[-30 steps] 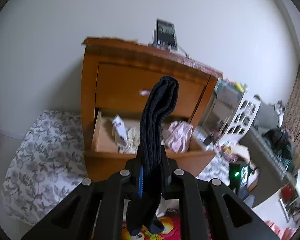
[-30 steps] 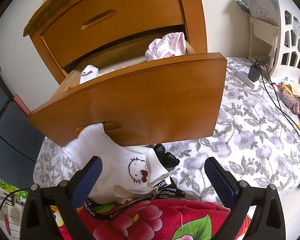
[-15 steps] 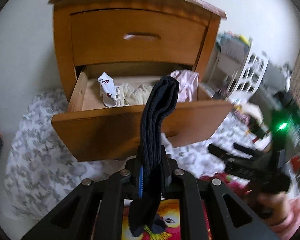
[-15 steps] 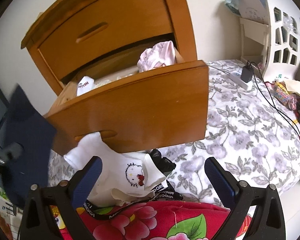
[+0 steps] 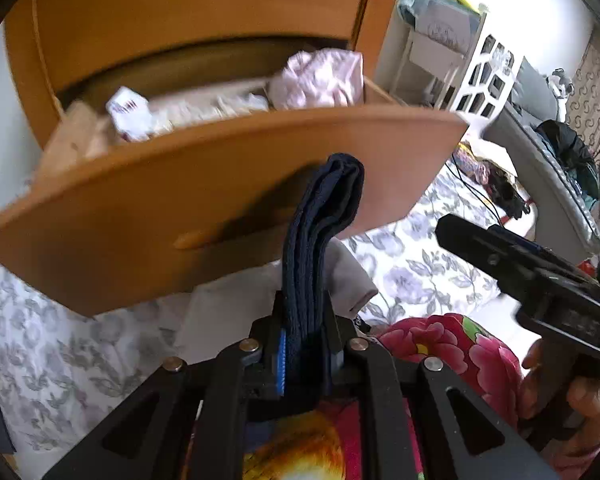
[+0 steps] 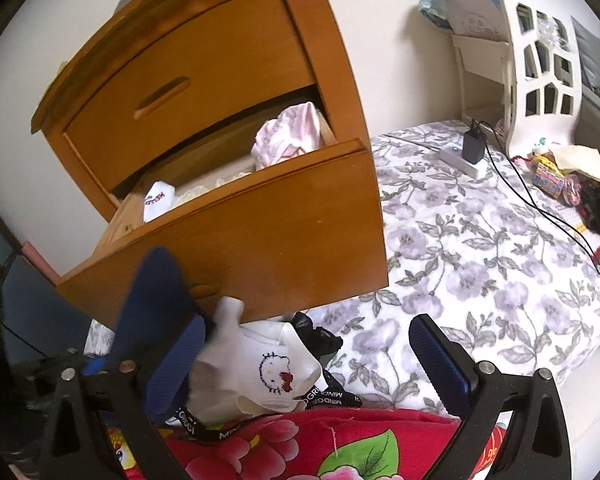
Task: Take underwear out of drawer
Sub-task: 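Carry the navy sock toward the bedspread with the left gripper, then lower the navy sock beside the white sock and open the left gripper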
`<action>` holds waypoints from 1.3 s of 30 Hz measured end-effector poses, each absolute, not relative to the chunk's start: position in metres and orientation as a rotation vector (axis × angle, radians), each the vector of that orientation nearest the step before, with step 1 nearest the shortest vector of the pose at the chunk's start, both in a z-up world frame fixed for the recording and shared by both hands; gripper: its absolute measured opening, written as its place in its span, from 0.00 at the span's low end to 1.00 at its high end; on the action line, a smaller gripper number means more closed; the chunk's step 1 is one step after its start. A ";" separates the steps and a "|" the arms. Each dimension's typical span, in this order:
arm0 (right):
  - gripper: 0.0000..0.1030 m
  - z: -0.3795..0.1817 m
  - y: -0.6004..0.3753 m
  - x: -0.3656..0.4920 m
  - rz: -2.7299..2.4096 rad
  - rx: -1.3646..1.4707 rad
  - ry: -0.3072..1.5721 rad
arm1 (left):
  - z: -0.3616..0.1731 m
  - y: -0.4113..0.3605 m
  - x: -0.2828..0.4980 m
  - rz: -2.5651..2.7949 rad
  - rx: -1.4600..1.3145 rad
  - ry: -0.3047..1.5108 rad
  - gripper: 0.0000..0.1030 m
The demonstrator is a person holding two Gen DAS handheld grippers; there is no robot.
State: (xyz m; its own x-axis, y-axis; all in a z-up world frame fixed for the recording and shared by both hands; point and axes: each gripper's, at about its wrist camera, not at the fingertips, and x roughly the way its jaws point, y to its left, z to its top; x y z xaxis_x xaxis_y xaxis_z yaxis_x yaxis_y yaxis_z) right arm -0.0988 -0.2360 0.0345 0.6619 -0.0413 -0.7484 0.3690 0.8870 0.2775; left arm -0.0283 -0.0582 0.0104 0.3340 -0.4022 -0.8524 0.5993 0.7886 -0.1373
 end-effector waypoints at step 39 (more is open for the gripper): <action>1.00 0.028 -0.229 -0.094 -0.220 0.392 0.858 | 0.038 0.039 -0.029 -0.351 -0.110 0.819 1.00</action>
